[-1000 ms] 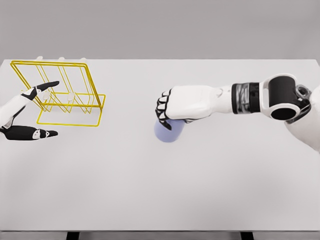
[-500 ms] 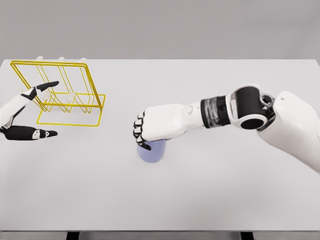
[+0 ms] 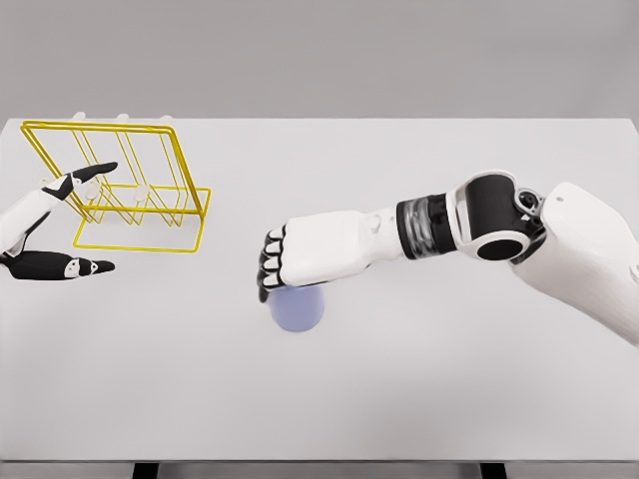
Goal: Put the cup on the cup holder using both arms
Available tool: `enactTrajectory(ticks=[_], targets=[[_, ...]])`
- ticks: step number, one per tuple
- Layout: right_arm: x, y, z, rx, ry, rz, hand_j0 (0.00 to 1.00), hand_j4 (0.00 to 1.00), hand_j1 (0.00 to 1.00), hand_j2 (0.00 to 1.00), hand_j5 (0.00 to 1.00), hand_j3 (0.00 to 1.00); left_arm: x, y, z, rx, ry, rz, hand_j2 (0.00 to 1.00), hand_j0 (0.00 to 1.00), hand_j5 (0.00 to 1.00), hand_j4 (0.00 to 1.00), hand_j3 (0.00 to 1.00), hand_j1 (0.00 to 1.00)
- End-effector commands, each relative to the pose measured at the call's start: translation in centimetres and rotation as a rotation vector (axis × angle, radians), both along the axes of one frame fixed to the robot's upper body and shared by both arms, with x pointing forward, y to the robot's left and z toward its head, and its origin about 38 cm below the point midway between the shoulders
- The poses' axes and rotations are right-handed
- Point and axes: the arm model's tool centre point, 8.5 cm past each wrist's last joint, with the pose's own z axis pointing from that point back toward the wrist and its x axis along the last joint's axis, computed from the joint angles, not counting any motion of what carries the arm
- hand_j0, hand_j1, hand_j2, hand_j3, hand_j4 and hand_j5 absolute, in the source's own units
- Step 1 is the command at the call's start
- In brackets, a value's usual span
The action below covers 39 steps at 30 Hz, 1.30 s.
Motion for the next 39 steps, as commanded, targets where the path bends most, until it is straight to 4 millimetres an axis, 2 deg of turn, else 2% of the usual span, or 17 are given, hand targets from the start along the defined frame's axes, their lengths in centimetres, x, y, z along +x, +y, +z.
enactTrajectory(ticks=[1, 2, 4, 7, 13, 15, 16, 18, 20, 22, 24, 26, 27, 29, 31, 34, 39], targets=[[-0.1, 0.0, 0.1, 0.004, 0.000, 0.001, 0.92, 0.92, 0.92, 0.92, 0.92, 0.92, 0.0, 0.0, 0.1, -0.006, 0.001, 0.002, 1.00, 1.00, 1.00, 1.00, 1.00, 1.00], [0.0, 0.0, 0.2, 0.005, -0.002, 0.000, 0.92, 0.92, 0.92, 0.92, 0.92, 0.92, 0.0, 0.0, 0.1, -0.006, 0.001, 0.002, 1.00, 1.00, 1.00, 1.00, 1.00, 1.00], [0.3, -0.4, 0.8, 0.009, -0.017, -0.011, 0.99, 0.99, 0.99, 0.99, 0.99, 0.99, 0.0, 0.0, 0.1, -0.006, 0.001, 0.002, 1.00, 1.00, 1.00, 1.00, 1.00, 1.00], [0.4, -0.5, 1.5, 0.017, -0.032, -0.014, 1.00, 1.00, 1.00, 1.00, 1.00, 1.00, 0.0, 0.0, 0.1, -0.006, 0.001, 0.002, 1.00, 1.00, 1.00, 1.00, 1.00, 1.00], [2.5, -4.4, 7.2, 0.132, -0.139, -0.130, 1.00, 1.00, 1.00, 1.00, 1.00, 1.00, 0.0, 0.0, 0.1, -0.006, 0.001, 0.002, 1.00, 1.00, 1.00, 1.00, 1.00, 1.00], [3.6, -7.8, 10.5, 0.205, -0.199, -0.221, 1.00, 1.00, 1.00, 1.00, 1.00, 1.00, 0.0, 0.0, 0.1, -0.006, 0.001, 0.002, 1.00, 1.00, 1.00, 1.00, 1.00, 1.00], [3.8, -10.4, 11.4, 0.249, -0.196, -0.279, 1.00, 1.00, 1.00, 1.00, 1.00, 1.00, 0.0, 0.0, 0.1, -0.006, 0.001, 0.002, 1.00, 1.00, 1.00, 1.00, 1.00, 1.00], [3.7, -14.8, 12.0, 0.293, -0.186, -0.374, 1.00, 1.00, 1.00, 1.00, 1.00, 1.00, 0.0, 0.0, 0.1, -0.006, 0.001, 0.002, 1.00, 1.00, 1.00, 1.00, 1.00, 1.00], [3.1, -19.8, 10.6, 0.376, -0.159, -0.515, 1.00, 1.00, 1.00, 1.00, 1.00, 1.00, 0.0, 0.0, 0.1, -0.006, 0.001, 0.002, 1.00, 1.00, 1.00, 1.00, 1.00, 1.00], [2.1, -21.8, 8.3, 0.398, -0.104, -0.573, 1.00, 1.00, 1.00, 1.00, 1.00, 1.00, 0.0, 0.1, 0.1, -0.005, 0.000, 0.002, 1.00, 1.00, 1.00, 1.00, 1.00, 1.00], [0.1, -24.0, 5.5, 0.433, -0.031, -0.635, 1.00, 1.00, 1.00, 1.00, 1.00, 1.00, 0.0, 0.1, 0.1, -0.005, 0.000, 0.002, 1.00, 1.00, 1.00, 1.00, 1.00, 1.00], [-1.4, -25.6, 4.2, 0.440, -0.009, -0.686, 1.00, 1.00, 1.00, 1.00, 1.00, 1.00, 0.0, 0.1, 0.1, -0.003, 0.001, 0.000, 1.00, 1.00, 1.00, 1.00, 1.00, 1.00], [-1.6, -26.2, 4.2, 0.445, -0.014, -0.700, 1.00, 1.00, 1.00, 1.00, 1.00, 1.00, 0.0, 0.0, 0.1, -0.001, 0.003, -0.002, 1.00, 1.00, 1.00, 1.00, 1.00, 1.00], [-2.4, -26.5, 2.2, 0.431, 0.038, -0.722, 1.00, 1.00, 1.00, 1.00, 1.00, 1.00, 0.0, 0.0, 0.1, -0.001, 0.003, -0.002, 1.00, 1.00, 1.00, 1.00, 1.00, 1.00], [-2.8, -26.8, 1.5, 0.434, 0.054, -0.738, 1.00, 1.00, 1.00, 1.00, 1.00, 1.00, 0.1, 0.1, 0.3, 0.002, -0.005, 0.000, 1.00, 1.00, 1.00, 1.00, 1.00, 1.00], [-3.8, -28.5, 0.3, 0.429, 0.073, -0.796, 1.00, 1.00, 1.00, 1.00, 1.00, 1.00, 0.2, 0.3, 2.0, 0.078, -0.076, 0.002, 1.00, 1.00, 1.00, 1.00, 1.00, 1.00], [-4.5, -28.5, -1.4, 0.433, 0.120, -0.815, 1.00, 1.00, 1.00, 1.00, 1.00, 1.00, 0.7, -0.7, 4.0, 0.176, -0.163, -0.025, 1.00, 1.00, 1.00, 1.00, 1.00, 1.00]])
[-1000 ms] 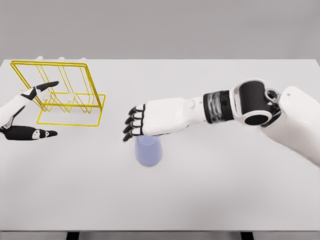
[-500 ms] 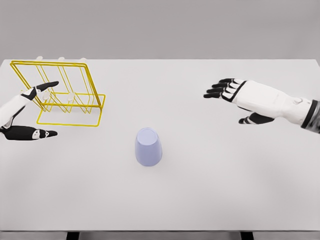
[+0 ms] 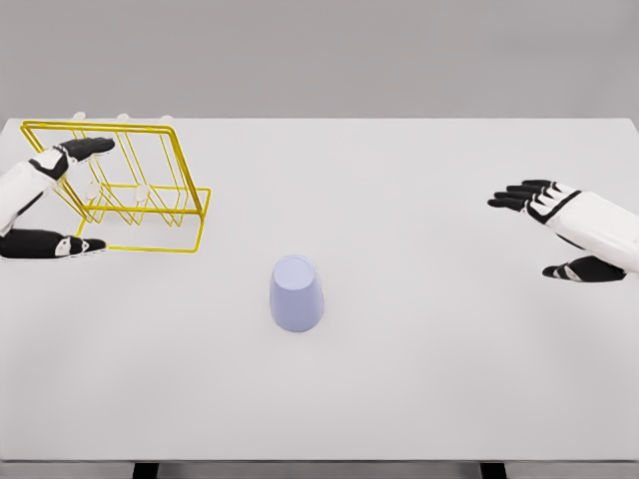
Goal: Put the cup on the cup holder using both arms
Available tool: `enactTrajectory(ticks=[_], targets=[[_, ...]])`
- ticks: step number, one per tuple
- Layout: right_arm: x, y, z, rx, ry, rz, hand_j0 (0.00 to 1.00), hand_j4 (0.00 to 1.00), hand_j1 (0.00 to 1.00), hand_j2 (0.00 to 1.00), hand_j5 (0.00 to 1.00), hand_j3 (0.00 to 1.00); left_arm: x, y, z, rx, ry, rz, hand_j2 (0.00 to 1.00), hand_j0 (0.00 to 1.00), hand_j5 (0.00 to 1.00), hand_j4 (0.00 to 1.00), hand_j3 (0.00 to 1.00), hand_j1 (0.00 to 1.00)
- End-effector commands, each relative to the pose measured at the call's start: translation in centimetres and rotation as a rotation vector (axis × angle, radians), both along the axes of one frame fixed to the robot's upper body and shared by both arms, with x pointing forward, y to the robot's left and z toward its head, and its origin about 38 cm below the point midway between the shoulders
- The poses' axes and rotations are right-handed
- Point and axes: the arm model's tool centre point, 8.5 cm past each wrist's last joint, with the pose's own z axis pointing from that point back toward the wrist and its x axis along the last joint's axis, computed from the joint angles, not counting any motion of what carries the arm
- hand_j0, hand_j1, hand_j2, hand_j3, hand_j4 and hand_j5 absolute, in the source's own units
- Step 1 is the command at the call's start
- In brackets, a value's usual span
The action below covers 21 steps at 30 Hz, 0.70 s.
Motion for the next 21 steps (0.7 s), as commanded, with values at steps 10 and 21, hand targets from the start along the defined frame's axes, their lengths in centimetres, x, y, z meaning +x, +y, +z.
enactTrajectory(ticks=[10, 21], targets=[[-0.3, -0.2, -0.3, 0.042, -0.006, -0.024, 1.00, 1.00, 1.00, 1.00, 1.00, 1.00, 0.6, -1.9, 2.4, 0.202, -0.127, -0.044, 1.00, 1.00, 1.00, 1.00, 1.00, 1.00], [-0.4, -0.6, 0.0, 0.045, -0.017, -0.040, 1.00, 1.00, 1.00, 1.00, 1.00, 1.00, 2.1, -8.7, 1.1, 0.450, 0.013, -0.349, 1.00, 1.00, 1.00, 1.00, 1.00, 1.00]])
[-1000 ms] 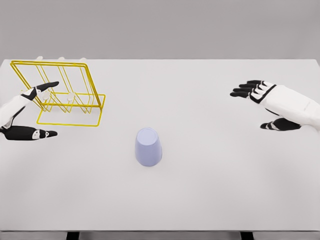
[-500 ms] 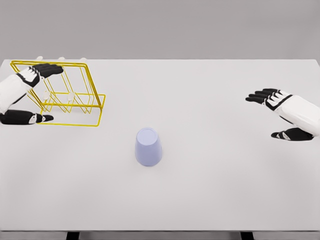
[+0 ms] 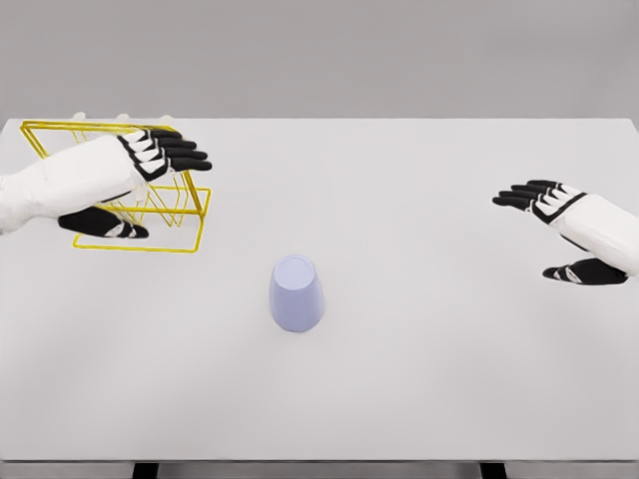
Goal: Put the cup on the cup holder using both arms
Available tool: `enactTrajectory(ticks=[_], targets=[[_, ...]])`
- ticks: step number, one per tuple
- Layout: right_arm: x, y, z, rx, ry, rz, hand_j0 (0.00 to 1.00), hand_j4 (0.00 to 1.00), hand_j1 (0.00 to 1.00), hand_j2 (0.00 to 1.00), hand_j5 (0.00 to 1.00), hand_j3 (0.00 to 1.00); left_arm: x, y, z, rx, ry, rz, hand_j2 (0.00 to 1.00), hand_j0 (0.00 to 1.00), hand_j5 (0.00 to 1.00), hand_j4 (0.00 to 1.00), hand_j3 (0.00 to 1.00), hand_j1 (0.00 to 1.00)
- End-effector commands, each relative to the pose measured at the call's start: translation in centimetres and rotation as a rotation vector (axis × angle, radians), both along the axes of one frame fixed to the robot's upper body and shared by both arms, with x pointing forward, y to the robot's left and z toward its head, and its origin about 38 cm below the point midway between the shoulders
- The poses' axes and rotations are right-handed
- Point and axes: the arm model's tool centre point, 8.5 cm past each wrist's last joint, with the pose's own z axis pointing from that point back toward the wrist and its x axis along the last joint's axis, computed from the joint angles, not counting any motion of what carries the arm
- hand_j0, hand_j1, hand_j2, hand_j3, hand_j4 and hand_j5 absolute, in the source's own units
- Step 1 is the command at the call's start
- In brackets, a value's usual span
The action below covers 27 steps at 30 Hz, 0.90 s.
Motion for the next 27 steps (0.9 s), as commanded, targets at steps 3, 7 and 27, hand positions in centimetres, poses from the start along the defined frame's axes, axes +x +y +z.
enactTrajectory(ticks=[3, 7, 27], targets=[[-0.2, -0.5, 0.2, 0.021, -0.012, -0.025, 1.00, 1.00, 1.00, 1.00, 1.00, 1.00, -0.3, -3.5, -3.2, 0.085, 0.144, -0.130, 1.00, 1.00, 1.00, 1.00, 1.00, 1.00], [-0.3, -0.4, 0.1, 0.022, -0.007, -0.020, 1.00, 1.00, 1.00, 1.00, 1.00, 1.00, -0.3, -7.5, -3.3, 0.166, 0.201, -0.284, 1.00, 1.00, 1.00, 1.00, 1.00, 1.00], [-0.4, -0.3, 0.0, 0.022, -0.003, -0.017, 1.00, 1.00, 1.00, 1.00, 1.00, 1.00, 0.3, -16.7, 0.0, 0.374, 0.089, -0.549, 1.00, 1.00, 1.00, 1.00, 1.00, 1.00]])
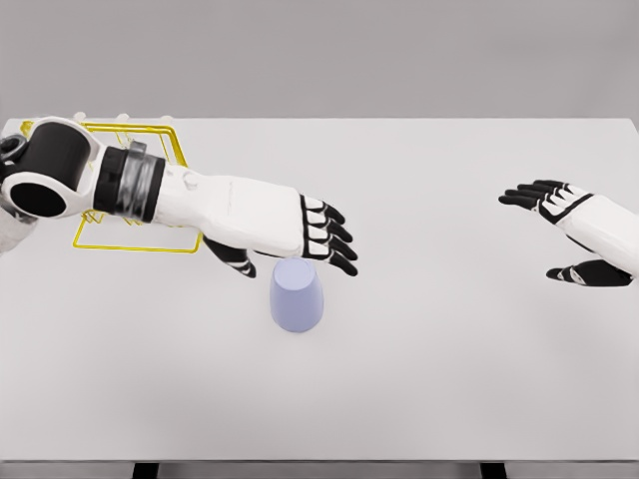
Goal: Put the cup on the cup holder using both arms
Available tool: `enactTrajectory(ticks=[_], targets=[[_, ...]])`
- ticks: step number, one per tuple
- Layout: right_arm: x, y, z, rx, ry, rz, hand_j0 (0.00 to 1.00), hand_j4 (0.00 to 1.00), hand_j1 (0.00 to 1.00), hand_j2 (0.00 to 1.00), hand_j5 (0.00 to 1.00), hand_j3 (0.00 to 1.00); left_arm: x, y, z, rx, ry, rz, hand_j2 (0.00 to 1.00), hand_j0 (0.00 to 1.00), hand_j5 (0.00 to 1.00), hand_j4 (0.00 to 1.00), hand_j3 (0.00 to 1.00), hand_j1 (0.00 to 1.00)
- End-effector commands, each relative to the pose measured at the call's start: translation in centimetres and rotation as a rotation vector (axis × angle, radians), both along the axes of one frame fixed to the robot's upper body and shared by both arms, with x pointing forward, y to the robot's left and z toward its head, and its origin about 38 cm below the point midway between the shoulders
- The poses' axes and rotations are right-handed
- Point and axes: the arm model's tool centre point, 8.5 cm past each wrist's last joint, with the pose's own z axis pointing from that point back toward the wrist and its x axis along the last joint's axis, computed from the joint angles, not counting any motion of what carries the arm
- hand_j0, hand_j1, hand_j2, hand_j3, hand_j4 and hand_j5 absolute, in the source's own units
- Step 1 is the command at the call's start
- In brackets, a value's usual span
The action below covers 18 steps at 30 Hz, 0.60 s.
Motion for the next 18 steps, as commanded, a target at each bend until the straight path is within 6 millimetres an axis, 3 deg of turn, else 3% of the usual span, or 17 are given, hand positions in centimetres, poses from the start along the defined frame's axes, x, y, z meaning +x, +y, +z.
enactTrajectory(ticks=[1, 12, 15, 18], targets=[[0.0, 0.0, 0.1, 0.006, 0.000, -0.001, 1.00, 1.00, 1.00, 1.00, 1.00, 1.00, -0.6, -0.7, -2.0, 0.038, 0.050, -0.025, 1.00, 1.00, 1.00, 1.00, 1.00, 1.00], [-0.1, 0.0, 0.0, 0.008, 0.003, 0.000, 1.00, 1.00, 1.00, 1.00, 1.00, 1.00, -0.3, -1.1, -2.9, 0.095, 0.018, -0.032, 1.00, 1.00, 1.00, 1.00, 1.00, 1.00], [-0.1, 0.0, 0.0, 0.008, 0.004, 0.001, 1.00, 1.00, 1.00, 1.00, 1.00, 1.00, 0.9, -0.4, -3.6, 0.137, -0.020, 0.002, 1.00, 1.00, 1.00, 1.00, 1.00, 1.00], [-0.1, 0.0, 0.0, 0.005, 0.004, 0.000, 1.00, 1.00, 1.00, 1.00, 1.00, 1.00, 2.0, -1.2, -4.4, 0.160, -0.044, 0.013, 1.00, 1.00, 1.00, 1.00, 1.00, 1.00]])
